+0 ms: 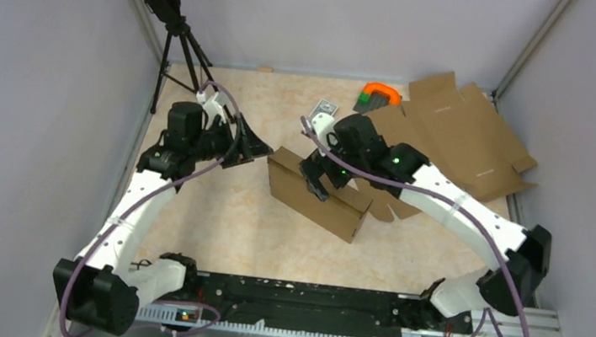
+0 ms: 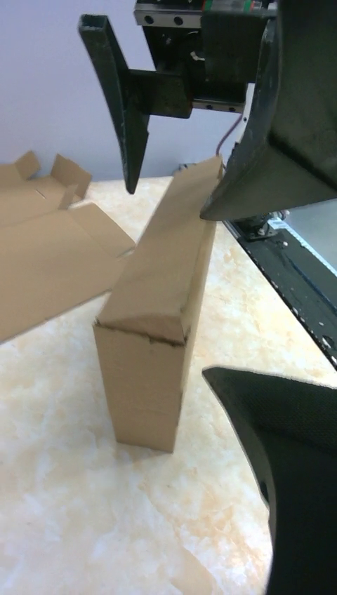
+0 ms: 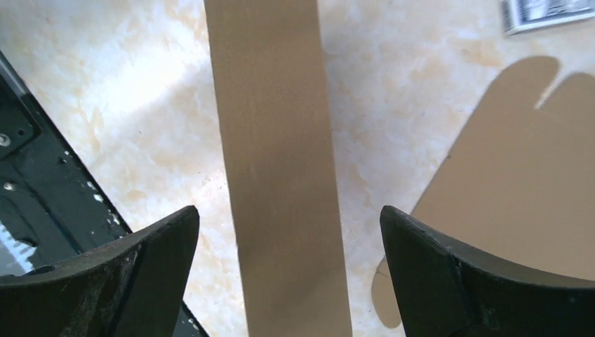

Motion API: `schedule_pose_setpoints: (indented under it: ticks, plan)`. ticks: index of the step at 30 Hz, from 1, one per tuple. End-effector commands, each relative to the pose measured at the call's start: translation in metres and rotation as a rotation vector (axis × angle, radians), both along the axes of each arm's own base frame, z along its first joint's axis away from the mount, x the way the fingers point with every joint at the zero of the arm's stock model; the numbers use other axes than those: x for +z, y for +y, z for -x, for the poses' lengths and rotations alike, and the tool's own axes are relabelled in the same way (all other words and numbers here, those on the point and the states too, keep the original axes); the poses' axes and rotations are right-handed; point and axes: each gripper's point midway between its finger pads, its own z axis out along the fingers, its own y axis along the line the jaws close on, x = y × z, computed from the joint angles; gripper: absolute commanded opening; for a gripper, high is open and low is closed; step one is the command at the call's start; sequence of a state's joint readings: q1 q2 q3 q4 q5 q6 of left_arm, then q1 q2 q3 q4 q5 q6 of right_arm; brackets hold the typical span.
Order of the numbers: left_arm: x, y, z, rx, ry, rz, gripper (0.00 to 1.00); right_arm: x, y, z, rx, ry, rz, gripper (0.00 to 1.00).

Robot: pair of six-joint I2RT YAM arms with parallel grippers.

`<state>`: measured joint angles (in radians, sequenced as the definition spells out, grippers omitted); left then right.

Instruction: Fold the paper box

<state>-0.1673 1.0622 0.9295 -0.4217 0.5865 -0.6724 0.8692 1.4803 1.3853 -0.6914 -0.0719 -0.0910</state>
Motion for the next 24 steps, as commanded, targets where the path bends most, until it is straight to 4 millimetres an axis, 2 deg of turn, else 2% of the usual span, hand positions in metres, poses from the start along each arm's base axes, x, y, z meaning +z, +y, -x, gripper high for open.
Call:
schedule_pose_setpoints:
  ticks: [1, 2, 5, 7, 10, 12, 15, 16, 20, 24]
  plan:
    - [0.049, -0.005, 0.0, -0.07, -0.151, -0.025, 0.69, 0.076, -0.026, 0.008, -0.085, -0.12, -0.145, 0.99]
    - [0.058, -0.009, 0.001, -0.088, -0.175, -0.012, 0.59, 0.082, -0.032, 0.012, -0.102, -0.128, -0.165, 0.99]
    - [0.075, -0.027, 0.0, -0.149, -0.214, 0.028, 0.19, 0.09, -0.057, 0.02, -0.208, -0.145, -0.21, 0.99]
    - [0.079, -0.042, -0.001, -0.185, -0.222, 0.037, 0.0, 0.094, -0.078, 0.023, -0.32, -0.156, -0.248, 0.99]
    - [0.077, -0.071, 0.0, -0.261, -0.22, 0.046, 0.0, 0.094, -0.112, 0.032, -0.491, -0.161, -0.326, 0.92]
    - [0.073, -0.09, 0.001, -0.309, -0.215, 0.064, 0.0, 0.093, -0.127, 0.043, -0.548, -0.155, -0.395, 0.77]
    - [0.062, -0.109, 0.003, -0.359, -0.184, 0.093, 0.0, 0.095, -0.141, 0.06, -0.581, -0.129, -0.502, 0.16]
    - [0.058, -0.114, 0.003, -0.372, -0.175, 0.104, 0.0, 0.094, -0.141, 0.064, -0.581, -0.113, -0.523, 0.02]
    - [0.041, -0.127, 0.007, -0.411, -0.134, 0.124, 0.0, 0.083, -0.125, 0.073, -0.535, -0.031, -0.58, 0.0]
    - [0.025, -0.128, 0.011, -0.42, -0.103, 0.121, 0.0, 0.068, -0.116, 0.068, -0.532, -0.014, -0.574, 0.0]
